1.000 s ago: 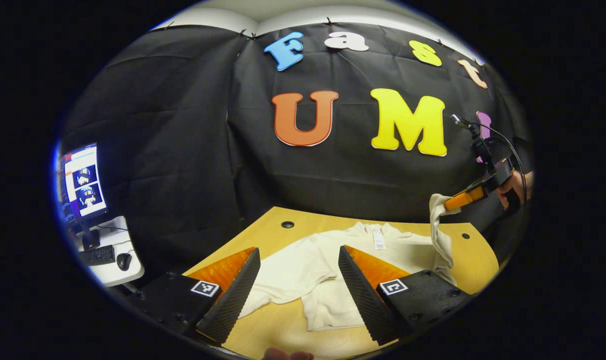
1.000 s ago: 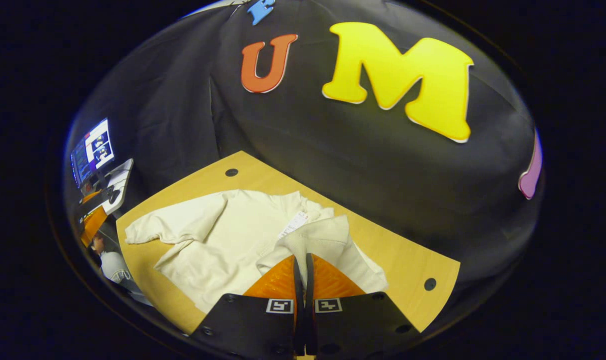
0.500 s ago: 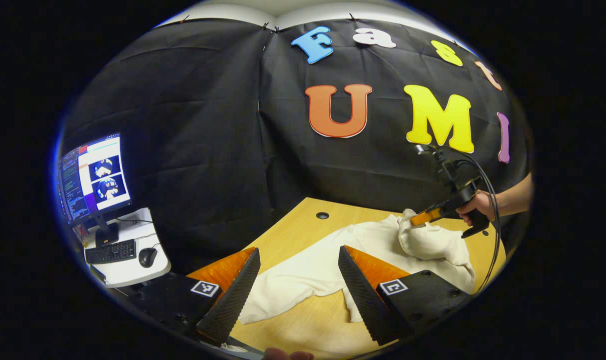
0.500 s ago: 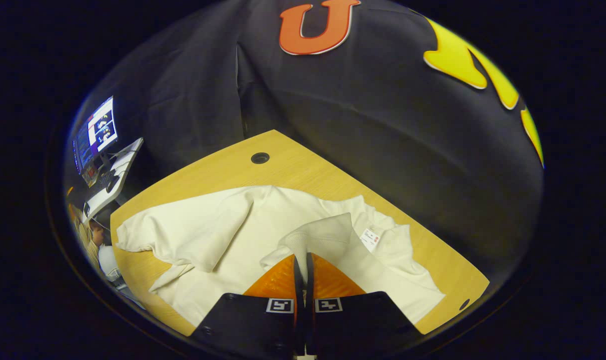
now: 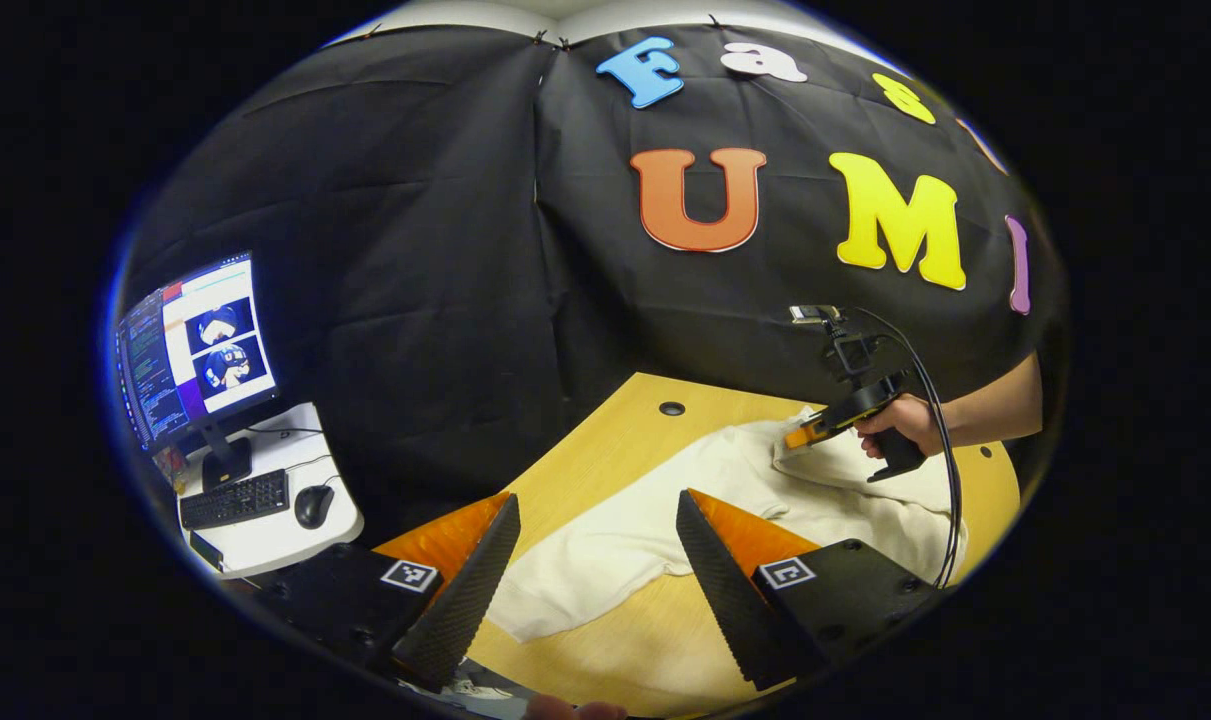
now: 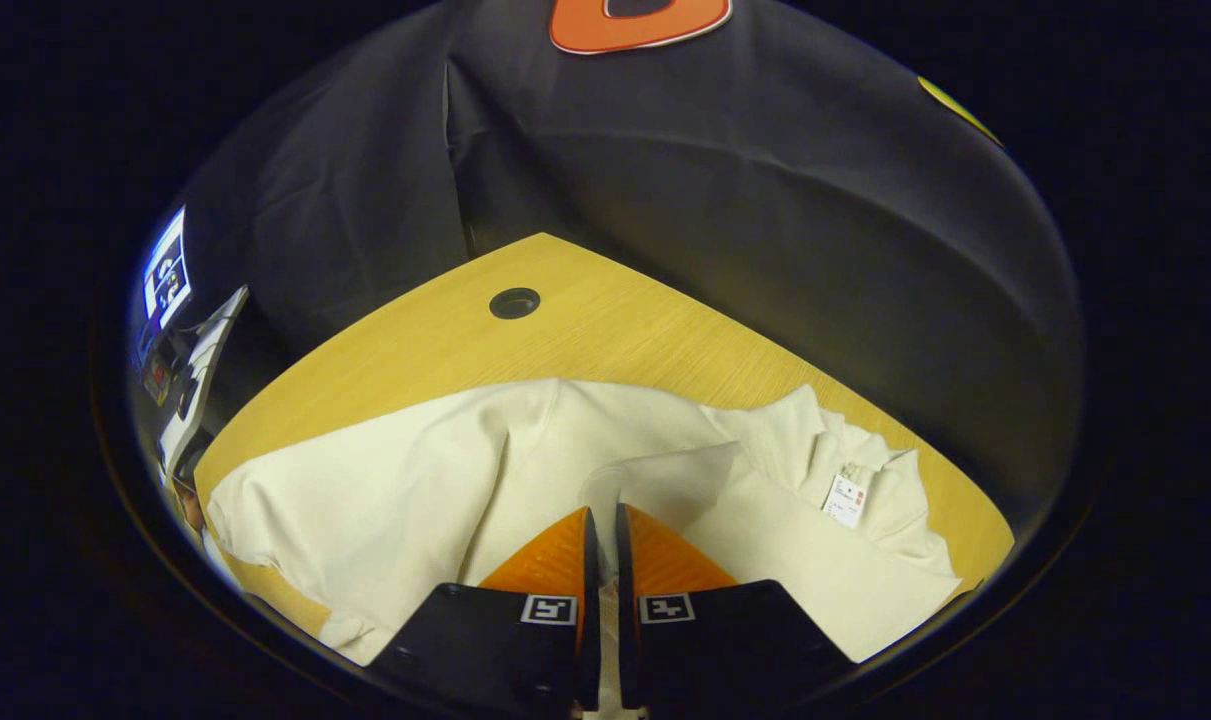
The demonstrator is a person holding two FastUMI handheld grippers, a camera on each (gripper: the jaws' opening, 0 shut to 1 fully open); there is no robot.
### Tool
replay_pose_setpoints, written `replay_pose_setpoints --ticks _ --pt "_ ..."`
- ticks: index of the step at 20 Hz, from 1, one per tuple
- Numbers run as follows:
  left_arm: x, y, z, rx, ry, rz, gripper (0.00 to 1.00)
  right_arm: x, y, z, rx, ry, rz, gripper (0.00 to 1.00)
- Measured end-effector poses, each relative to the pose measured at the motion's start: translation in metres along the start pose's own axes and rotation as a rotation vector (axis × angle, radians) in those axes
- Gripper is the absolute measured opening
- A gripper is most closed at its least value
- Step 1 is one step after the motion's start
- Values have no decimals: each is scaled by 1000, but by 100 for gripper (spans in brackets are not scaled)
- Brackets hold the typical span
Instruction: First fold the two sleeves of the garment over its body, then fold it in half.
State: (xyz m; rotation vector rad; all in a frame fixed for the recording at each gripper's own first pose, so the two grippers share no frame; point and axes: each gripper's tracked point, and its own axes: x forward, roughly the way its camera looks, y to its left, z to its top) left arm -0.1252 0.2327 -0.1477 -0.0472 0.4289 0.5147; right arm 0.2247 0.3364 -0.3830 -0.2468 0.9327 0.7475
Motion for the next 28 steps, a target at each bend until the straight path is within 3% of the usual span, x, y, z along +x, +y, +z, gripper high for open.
replay_pose_setpoints --ticks 2,4,6,9,16,20,28 --pt "3 4 0 -9 -3 -4 100 -2 11 15 44 -55 34 17" --pt "6 6 -4 -13 4 -7 100 -6 11 23 31 -76 31 37" --pt "8 8 -4 -11 -1 -12 100 -18 15 32 32 -103 44 44" --pt "11 13 -4 -9 -13 -20 100 -42 15 48 61 -159 50 62" --pt "7 27 -31 66 -18 -27 100 -135 36 61 64 -277 103 61" --pt "2 46 -68 129 17 -38 100 -195 69 28 89 -249 214 63" --pt "26 76 -161 194 161 -93 100 -269 84 -50 51 -200 241 63"
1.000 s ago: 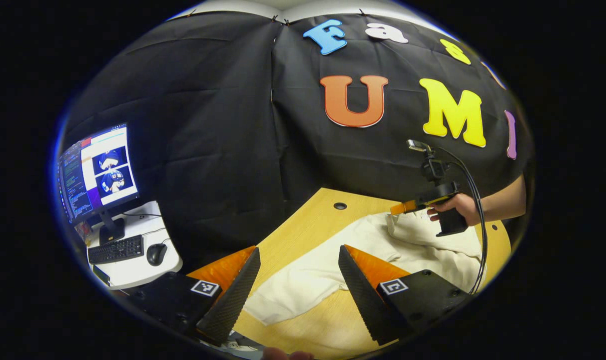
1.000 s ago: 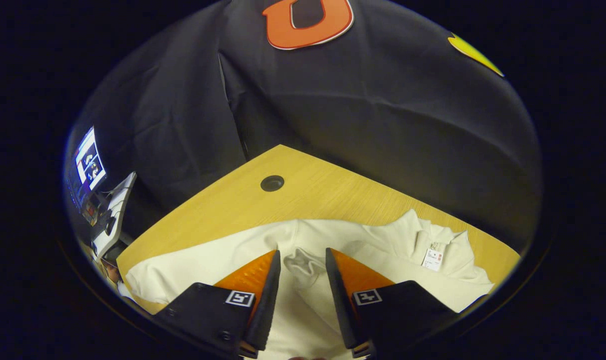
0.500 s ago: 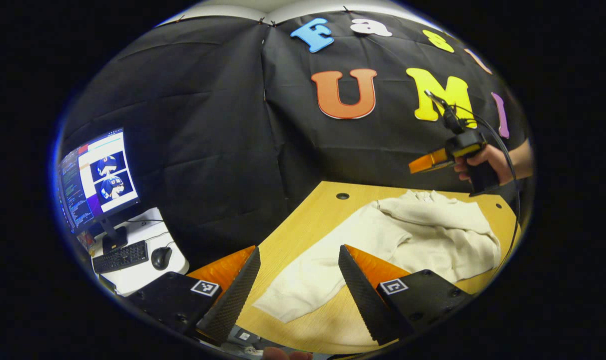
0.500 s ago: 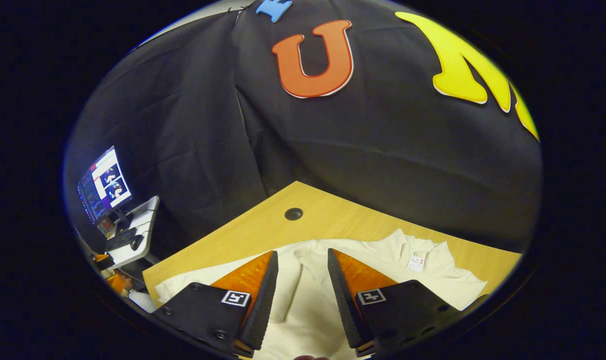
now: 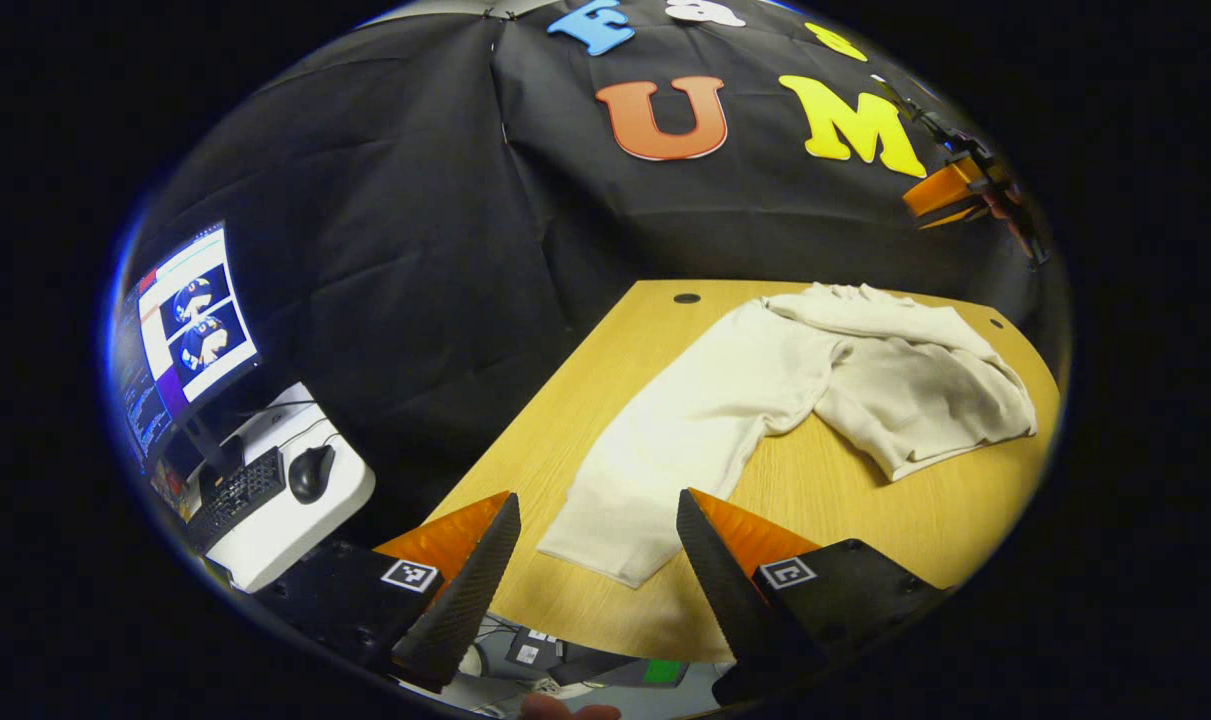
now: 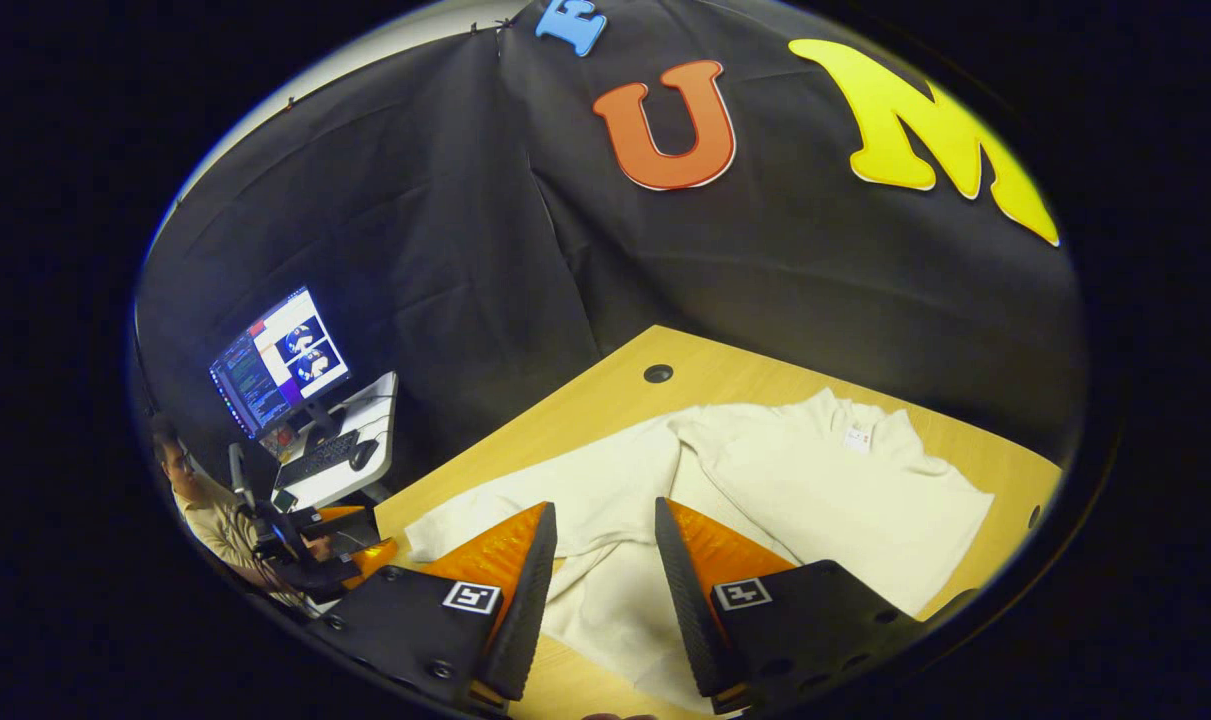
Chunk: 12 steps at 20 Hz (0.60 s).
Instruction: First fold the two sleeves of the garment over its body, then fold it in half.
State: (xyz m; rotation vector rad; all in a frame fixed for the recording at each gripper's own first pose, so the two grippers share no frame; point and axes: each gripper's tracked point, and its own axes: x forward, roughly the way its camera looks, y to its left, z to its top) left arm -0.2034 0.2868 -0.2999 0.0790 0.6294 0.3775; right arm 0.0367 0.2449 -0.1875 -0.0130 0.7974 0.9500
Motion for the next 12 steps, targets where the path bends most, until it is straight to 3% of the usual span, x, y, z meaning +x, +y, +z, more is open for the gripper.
replay_pose_setpoints --ticks 3,7,9,11,12 --pt "18 0 -18 29 41 -40 100 -9 -7 -24 -81 60 -27 61" --pt "30 -5 -31 47 76 -88 100 -11 0 -28 -69 69 -32 61" --pt "37 -3 -36 12 93 -144 100 -13 4 -31 -67 69 -27 63" --pt "36 -9 -39 -78 116 -155 94 -14 11 -34 -63 70 -19 63" --pt "36 -10 -39 -73 121 -154 89 -15 13 -35 -65 70 -19 63"
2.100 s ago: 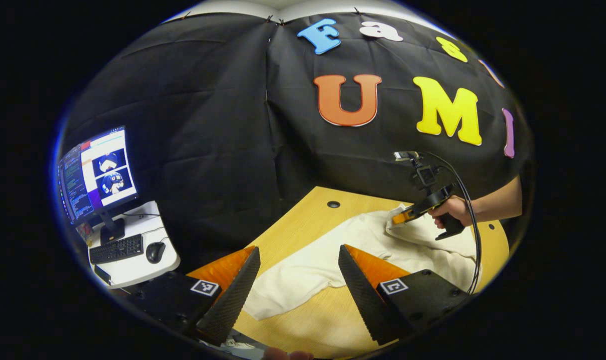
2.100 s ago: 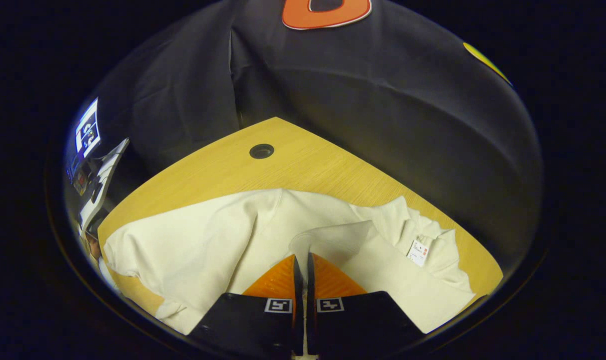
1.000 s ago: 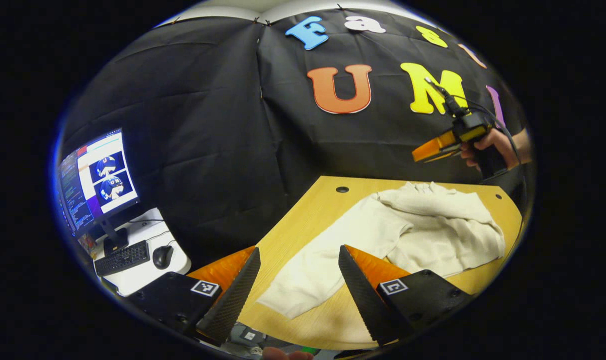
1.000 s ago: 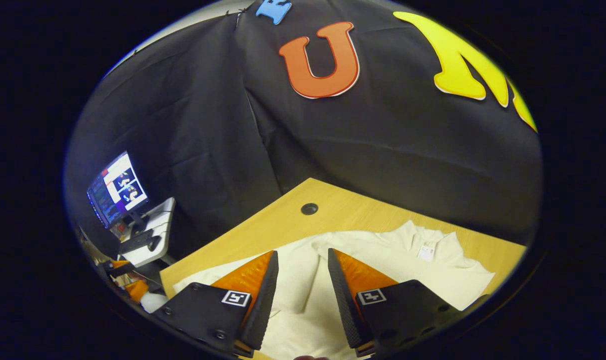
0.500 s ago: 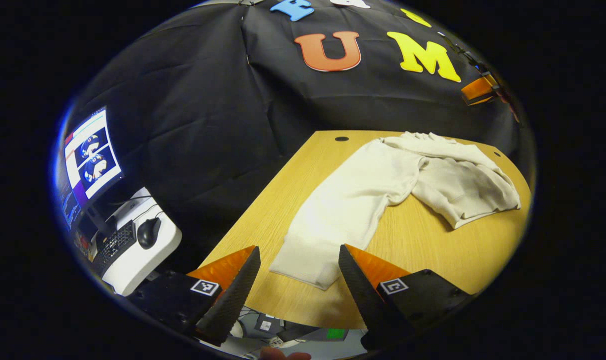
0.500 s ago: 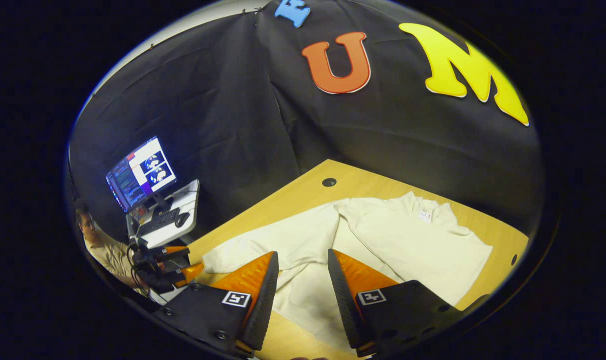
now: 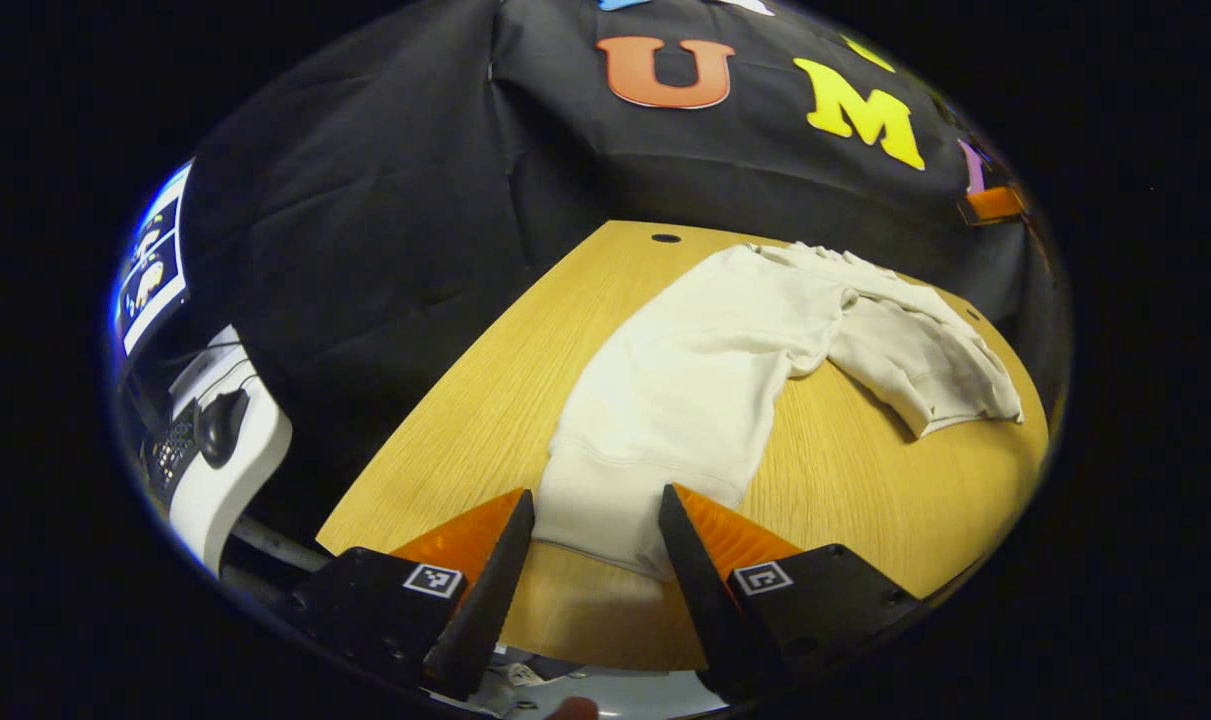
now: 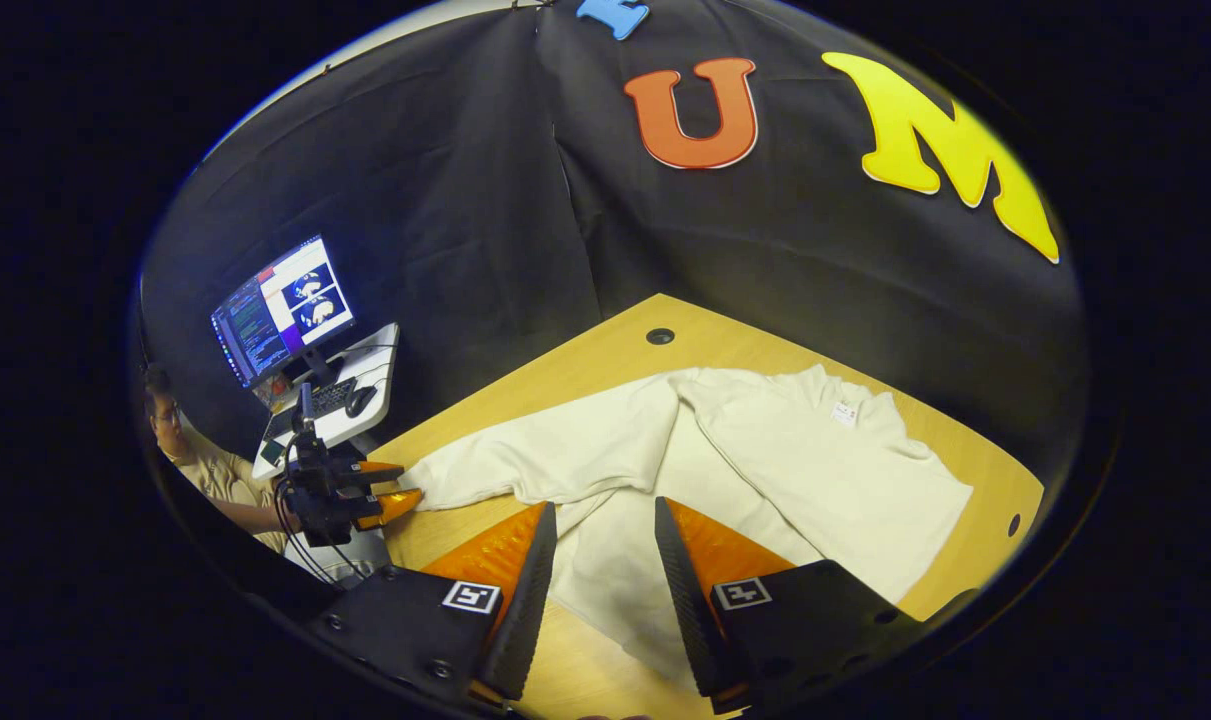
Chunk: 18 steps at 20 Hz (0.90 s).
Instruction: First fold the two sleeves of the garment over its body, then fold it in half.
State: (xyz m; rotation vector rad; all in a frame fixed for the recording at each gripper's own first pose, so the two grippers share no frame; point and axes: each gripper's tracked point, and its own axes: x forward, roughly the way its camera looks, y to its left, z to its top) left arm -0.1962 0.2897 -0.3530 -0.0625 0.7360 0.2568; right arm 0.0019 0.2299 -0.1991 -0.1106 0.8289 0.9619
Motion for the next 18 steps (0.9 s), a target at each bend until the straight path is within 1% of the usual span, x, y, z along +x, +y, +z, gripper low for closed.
replay_pose_setpoints --ticks 2,3,4,5,7,8,10,11,12,15,18 --pt "1 -10 1 9 4 -33 76 -3 4 1 -5 -9 1 63" --pt "0 -12 1 16 8 -33 58 -5 5 0 -9 -13 1 63" --pt "1 -14 2 24 15 -35 43 -8 5 -2 -20 -12 -2 61" --pt "0 -16 2 24 27 -47 40 -10 3 -4 -30 -14 -7 63" --pt "1 -16 3 7 44 -39 18 -16 2 -5 -20 -20 -8 63" --pt "2 -16 3 -5 52 -42 13 -18 1 -6 -9 -23 -12 63" --pt "2 -16 4 -37 65 -51 8 -23 -4 -8 17 -35 -20 63" --pt "1 -16 5 -47 75 -54 0 -27 -6 -11 32 -40 -25 61" --pt "0 -17 6 -55 84 -62 5 -30 -10 -13 41 -42 -31 63" --pt "-7 -20 13 -73 82 -75 3 -43 -23 -16 90 -58 -45 63" --pt "-15 -24 27 -139 73 -88 3 -65 -28 -22 173 -90 -32 61"
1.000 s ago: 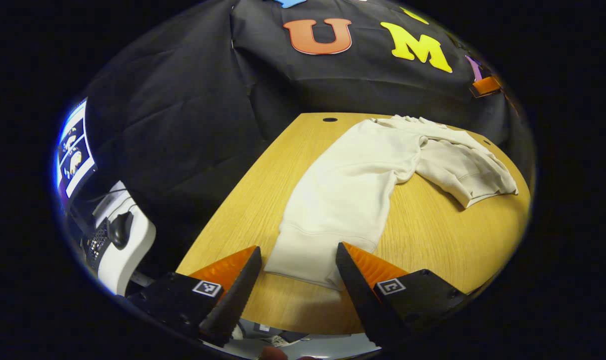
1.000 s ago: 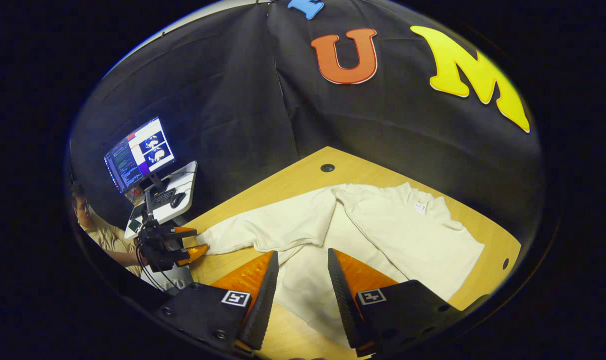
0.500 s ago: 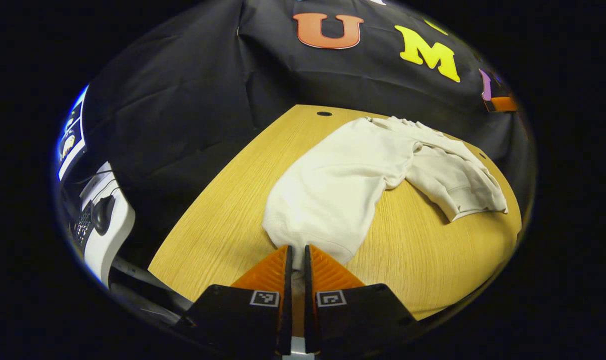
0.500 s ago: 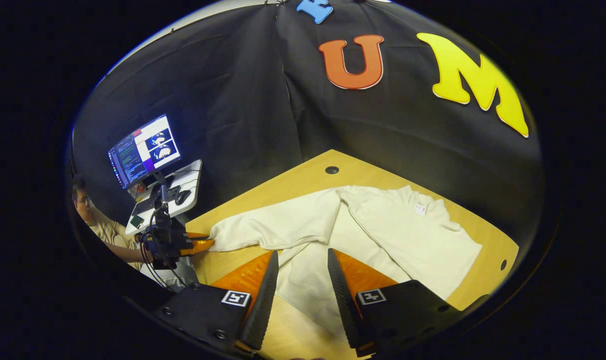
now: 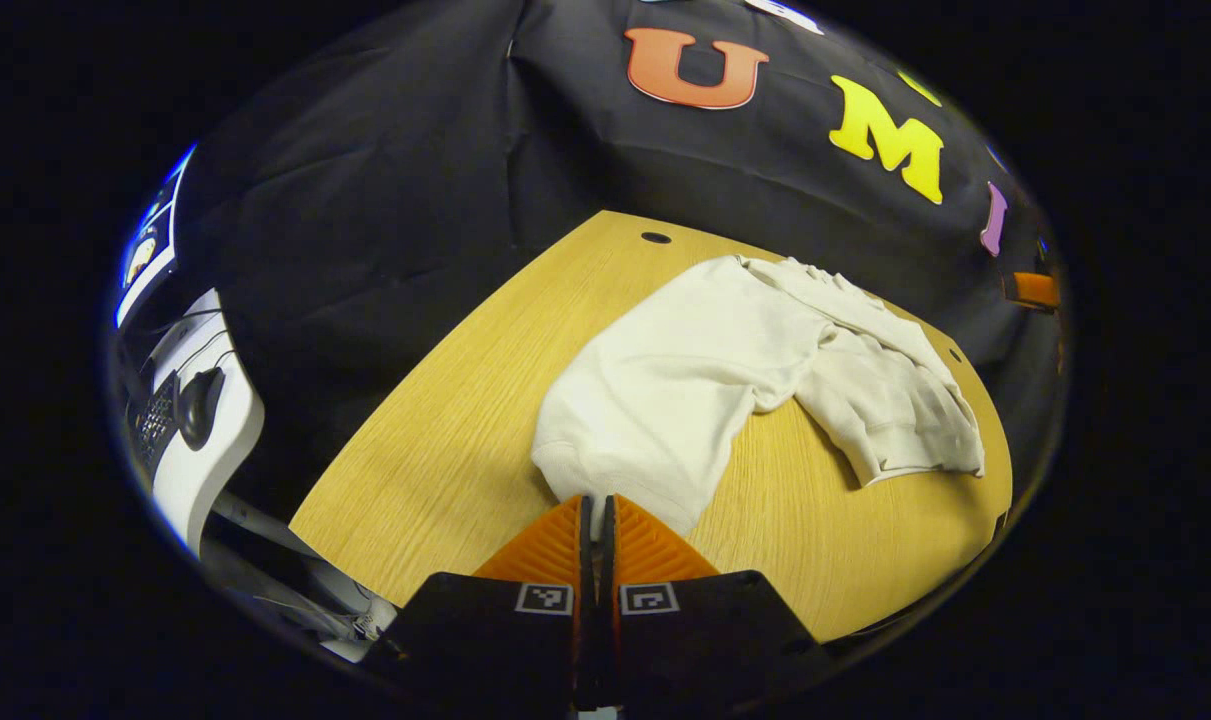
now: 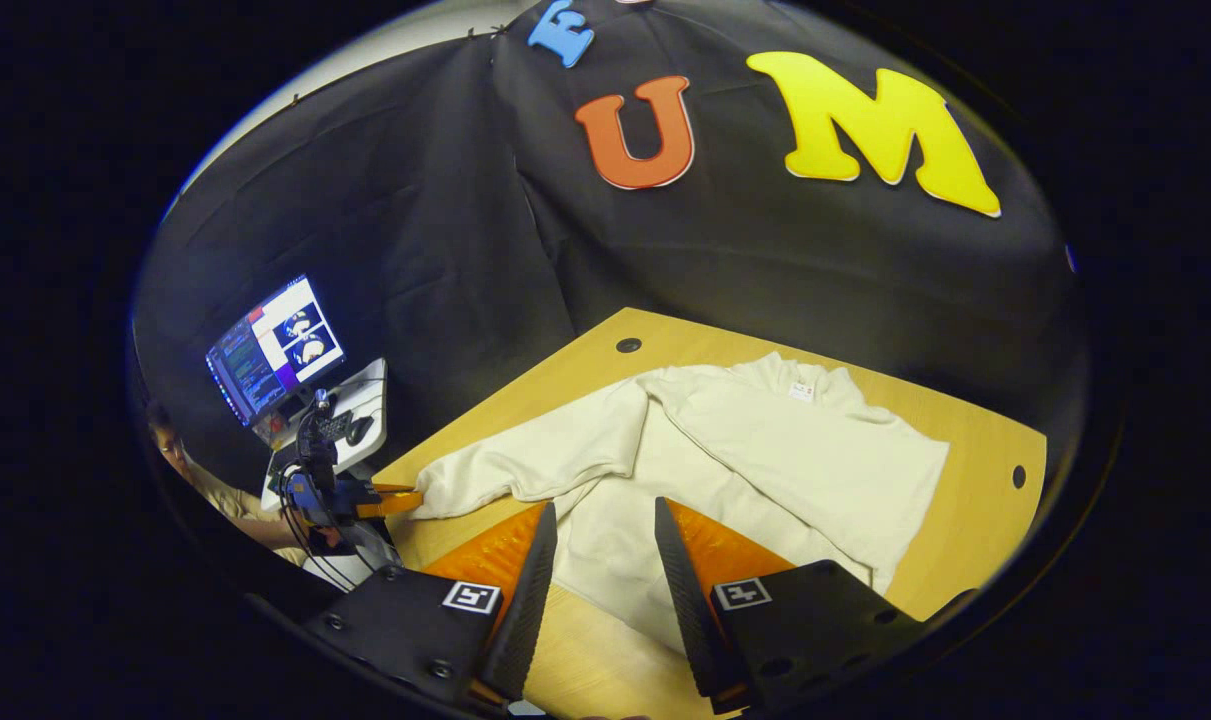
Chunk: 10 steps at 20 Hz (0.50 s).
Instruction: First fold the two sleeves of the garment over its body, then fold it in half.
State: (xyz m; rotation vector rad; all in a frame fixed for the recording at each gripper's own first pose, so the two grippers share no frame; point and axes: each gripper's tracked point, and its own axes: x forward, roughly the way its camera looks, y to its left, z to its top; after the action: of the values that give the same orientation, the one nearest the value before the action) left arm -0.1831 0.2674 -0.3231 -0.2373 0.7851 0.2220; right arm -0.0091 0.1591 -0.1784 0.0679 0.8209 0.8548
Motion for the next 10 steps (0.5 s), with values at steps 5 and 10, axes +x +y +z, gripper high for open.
replay_pose_setpoints --ticks 5,10 --pt "-15 -23 46 2 -71 -31 3 -30 -27 -24 51 -17 -32 63" --pt "-24 -70 106 51 -147 -87 3 -71 -65 -40 130 -42 -74 63"
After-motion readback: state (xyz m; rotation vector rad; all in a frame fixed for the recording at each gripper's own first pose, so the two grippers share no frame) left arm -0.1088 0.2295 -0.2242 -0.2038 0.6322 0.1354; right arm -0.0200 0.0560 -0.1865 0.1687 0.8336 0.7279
